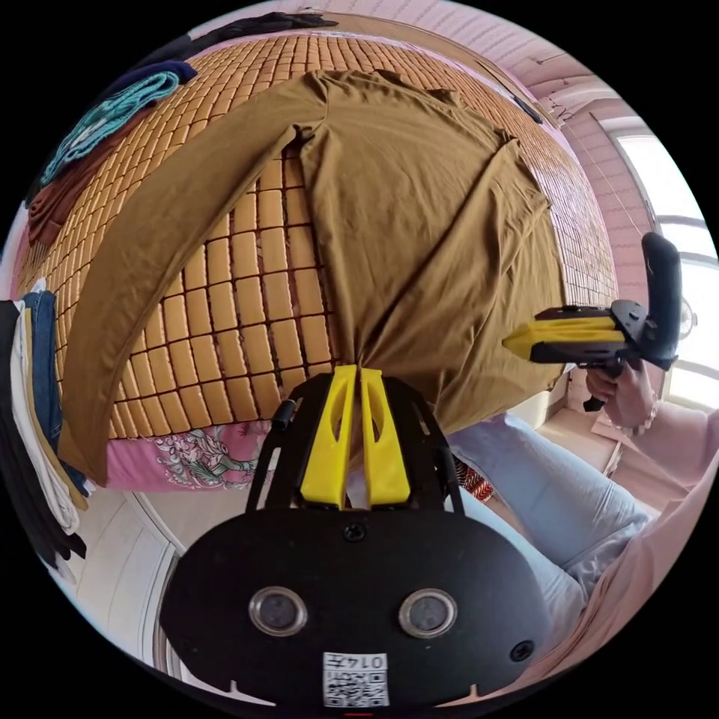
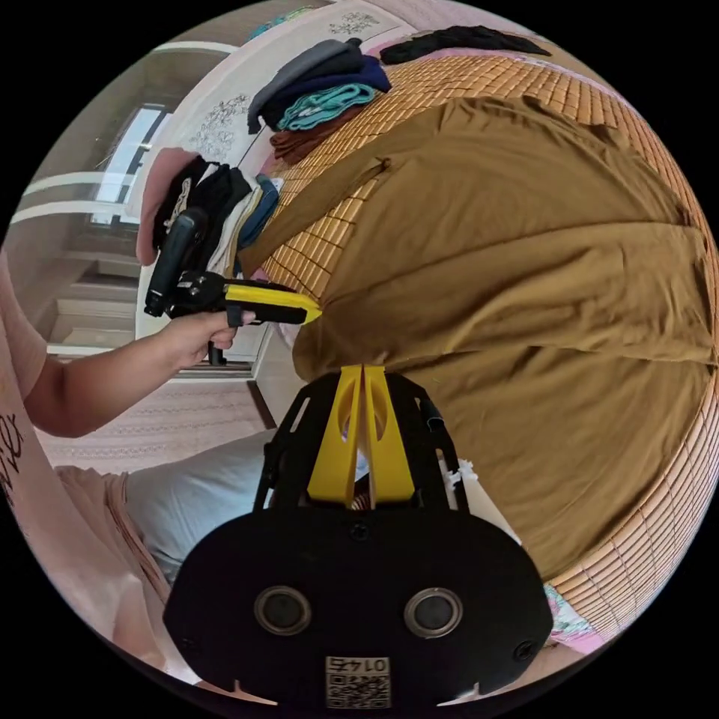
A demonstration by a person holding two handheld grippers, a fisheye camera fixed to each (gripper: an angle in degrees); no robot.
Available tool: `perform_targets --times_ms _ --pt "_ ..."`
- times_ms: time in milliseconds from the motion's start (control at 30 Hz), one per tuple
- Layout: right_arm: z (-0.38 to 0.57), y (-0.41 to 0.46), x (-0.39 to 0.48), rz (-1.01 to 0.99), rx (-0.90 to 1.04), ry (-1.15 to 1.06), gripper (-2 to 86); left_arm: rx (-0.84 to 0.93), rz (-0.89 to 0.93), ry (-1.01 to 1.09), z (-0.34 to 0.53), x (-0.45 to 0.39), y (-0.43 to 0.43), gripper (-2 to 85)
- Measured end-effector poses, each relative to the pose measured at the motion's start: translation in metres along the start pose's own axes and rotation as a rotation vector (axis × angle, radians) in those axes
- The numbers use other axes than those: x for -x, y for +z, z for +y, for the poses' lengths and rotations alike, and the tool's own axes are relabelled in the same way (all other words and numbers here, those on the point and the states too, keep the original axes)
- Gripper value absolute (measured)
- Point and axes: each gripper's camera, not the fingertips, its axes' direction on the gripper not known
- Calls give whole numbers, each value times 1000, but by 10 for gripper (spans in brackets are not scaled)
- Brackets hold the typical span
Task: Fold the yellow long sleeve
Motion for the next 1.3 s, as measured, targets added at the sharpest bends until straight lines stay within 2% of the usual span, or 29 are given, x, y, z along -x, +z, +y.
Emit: perform_targets --times_ms 233,333,567,733,833,900,1167,1300 --pt "-30 71 47 1 66 -113 1 -27 34 -12 15 19 -6 -10" --pt "-36 124 48 81 222 -100 -3 -35 39 -3 19 24 -9 -10" --pt "-42 151 50 49 200 -69 -5 -60 52 -27 35 36 -17 -9" --pt "-51 143 62 110 74 -103 -5 -78 27 -18 49 46 -23 -9" --pt "-61 178 57 123 183 -69 -7 -79 32 -13 54 51 -20 -7" --pt "-62 186 60 110 159 -82 -7 -79 47 -17 58 55 -21 -4" --pt "-58 204 75 73 253 -134 0 -167 155 -165 97 84 -36 52" --pt "-72 195 97 79 241 -258 3 -270 69 -354 148 117 -60 36"
